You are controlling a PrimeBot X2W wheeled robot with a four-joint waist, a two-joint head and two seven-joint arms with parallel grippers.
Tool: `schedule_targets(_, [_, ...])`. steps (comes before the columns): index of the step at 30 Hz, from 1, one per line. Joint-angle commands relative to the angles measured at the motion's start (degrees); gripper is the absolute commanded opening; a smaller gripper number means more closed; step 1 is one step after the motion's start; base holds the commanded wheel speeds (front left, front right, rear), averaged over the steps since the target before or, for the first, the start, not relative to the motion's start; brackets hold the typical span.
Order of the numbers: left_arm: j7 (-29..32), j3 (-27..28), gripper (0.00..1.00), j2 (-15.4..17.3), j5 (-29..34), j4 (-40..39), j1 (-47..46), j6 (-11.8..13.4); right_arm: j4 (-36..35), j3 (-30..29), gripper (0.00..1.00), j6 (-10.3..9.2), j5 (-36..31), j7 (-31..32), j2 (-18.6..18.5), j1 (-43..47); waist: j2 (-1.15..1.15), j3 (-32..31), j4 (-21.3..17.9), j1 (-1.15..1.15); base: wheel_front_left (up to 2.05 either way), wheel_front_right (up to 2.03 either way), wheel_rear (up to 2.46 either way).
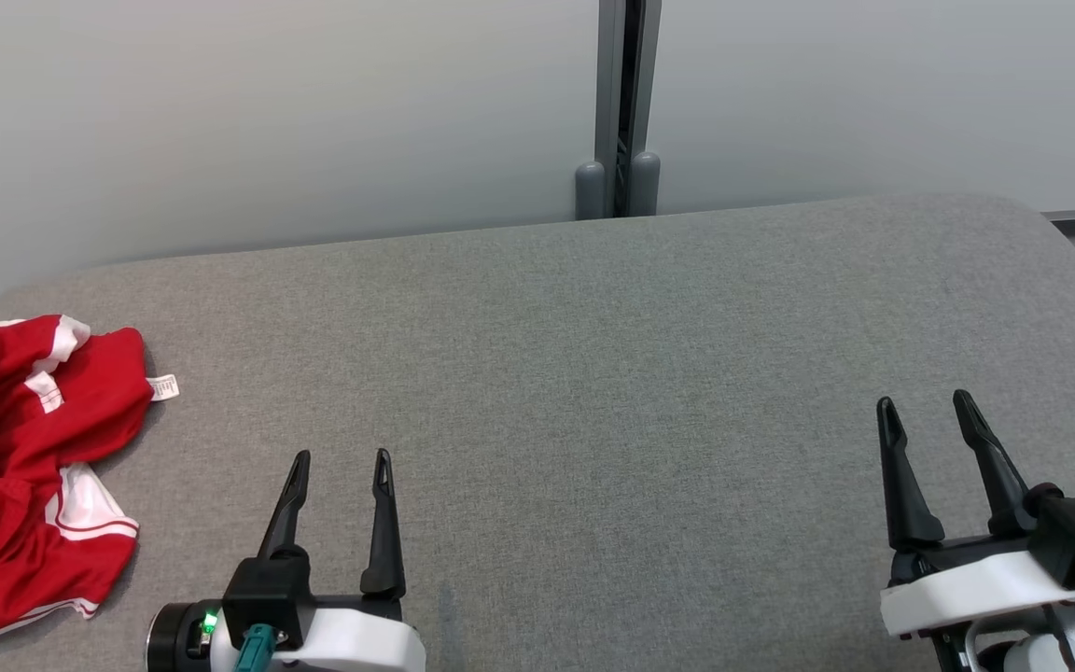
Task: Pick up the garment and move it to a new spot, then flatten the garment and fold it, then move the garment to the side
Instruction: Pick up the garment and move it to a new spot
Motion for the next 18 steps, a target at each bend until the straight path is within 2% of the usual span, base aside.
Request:
schedule_targets(1, [-0.46,-0.28,1.00,0.19,-0.04,0.22,-0.54,0.34,0.32,-0.15,1.00,0.00,-1.19,-0.59,-0.50,-0.11,0.00,0.00,0.04,0.00,0.00,0.00,0.00])
schedule_targets(11, [-1.02,-1.26,1.00,0.21,-5.73,3.42,-0.39,-0.96,4.99,0.09,1.00,0.00,-0.88,-1.19,-0.53,-0.76,0.00,-0.38,0.03,0.00,0.00,0.00,0.00])
schedule_targets(18, [-1.02,-1.60,1.00,0.21,-7.30,4.45,-0.99,-1.44,6.01,0.24,1.00,0.00,-0.40,-1.17,-0.52,-1.20,0.00,-0.48,-0.05,0.00,0.00,0.00,0.00])
